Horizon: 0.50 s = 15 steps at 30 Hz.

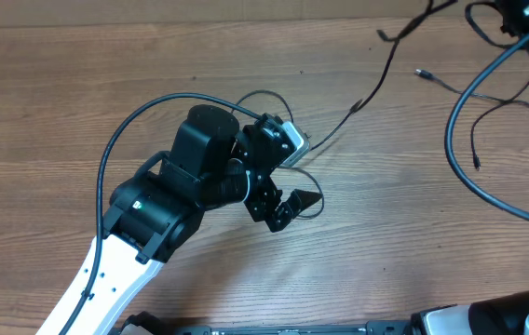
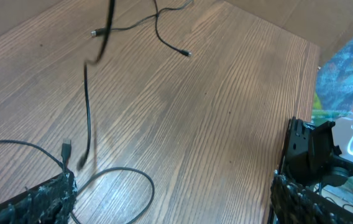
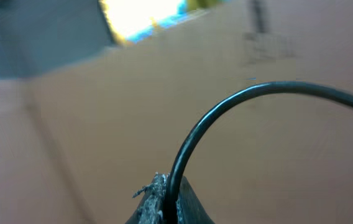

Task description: Untangle cables

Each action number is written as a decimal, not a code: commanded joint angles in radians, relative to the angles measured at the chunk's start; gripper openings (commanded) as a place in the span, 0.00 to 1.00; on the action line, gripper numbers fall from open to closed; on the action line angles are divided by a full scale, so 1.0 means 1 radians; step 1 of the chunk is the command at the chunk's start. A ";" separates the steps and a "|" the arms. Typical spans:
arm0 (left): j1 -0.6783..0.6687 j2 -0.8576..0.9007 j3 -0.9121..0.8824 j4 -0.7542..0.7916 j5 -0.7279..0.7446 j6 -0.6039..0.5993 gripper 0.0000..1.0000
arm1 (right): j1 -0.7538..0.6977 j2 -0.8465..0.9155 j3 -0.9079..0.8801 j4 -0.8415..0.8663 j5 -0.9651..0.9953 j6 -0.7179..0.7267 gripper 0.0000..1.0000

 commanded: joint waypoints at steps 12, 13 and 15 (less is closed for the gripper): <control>0.004 0.003 0.018 0.003 -0.002 0.012 1.00 | -0.063 0.169 0.008 -0.161 0.471 -0.141 0.04; 0.004 0.003 0.018 0.003 -0.002 0.012 1.00 | -0.082 0.189 0.008 -0.170 0.469 -0.140 0.04; 0.004 0.003 0.018 0.003 -0.002 0.012 1.00 | -0.113 0.219 0.008 -0.185 0.468 -0.133 0.04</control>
